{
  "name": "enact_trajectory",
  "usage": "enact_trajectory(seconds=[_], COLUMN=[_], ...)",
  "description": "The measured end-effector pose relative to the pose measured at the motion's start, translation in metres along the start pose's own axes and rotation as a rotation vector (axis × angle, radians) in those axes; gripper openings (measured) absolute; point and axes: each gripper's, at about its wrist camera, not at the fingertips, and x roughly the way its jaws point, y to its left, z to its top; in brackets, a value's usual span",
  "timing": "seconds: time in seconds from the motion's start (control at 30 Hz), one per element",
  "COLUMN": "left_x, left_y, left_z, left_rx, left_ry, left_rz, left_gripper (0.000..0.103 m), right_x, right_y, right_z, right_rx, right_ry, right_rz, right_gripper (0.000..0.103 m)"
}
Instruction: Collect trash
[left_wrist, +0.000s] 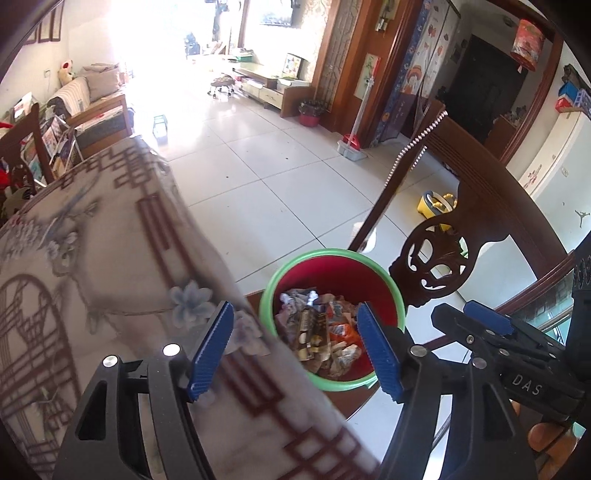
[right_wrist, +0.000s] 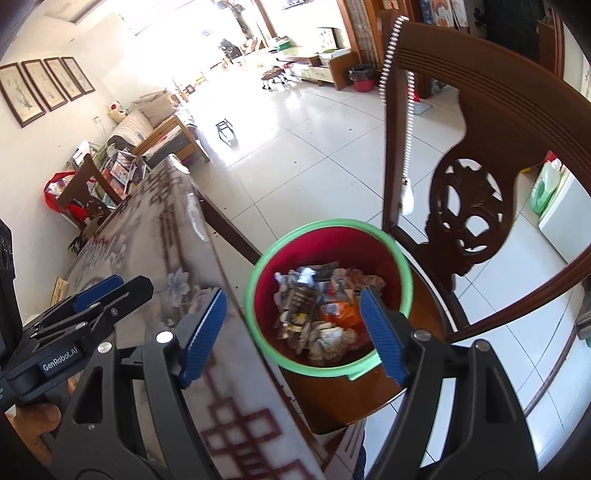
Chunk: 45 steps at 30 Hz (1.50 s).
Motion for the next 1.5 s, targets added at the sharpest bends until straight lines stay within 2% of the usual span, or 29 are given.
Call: enact_trajectory(seconds=[0.27, 0.67, 0.83, 1.23, 1.5], left_x=[-0.047, -0.116, -0.145, -0.195, -0.216], left_y=[0.071, 0.189, 0.231, 0.298, 0.318], left_z=[-0.023, -0.082, -0.105, -0.166, -0.184], left_rx=[-0.077, -0.214, -0.272, -0.363, -0.386], left_ry=[-0.049, -0.096, -0.124, -0.152, -0.175], left_rz=[0.021, 0.092, 0.120, 0.179, 0.194], left_gripper=[0.067, 0.067, 0.072, 0.072, 0.073], right_x=[-0.008, -0.012, -0.019, -0.026, -0.030], right_y=[0.076, 0.200, 0.245, 0.317, 0.343], right_z=[-0.024, -0.078, -0.099, -0.145, -0.163], right_rx=[-0.077, -0.203, -0.257, -0.343, -0.370], right_ry=[-0.010, 0.012, 0.009, 0.027, 0.029], right_rz=[0.023, 0.075, 0.101, 0.155, 0.172], right_gripper=[0.076, 0.078, 0.082, 0.084, 0.086])
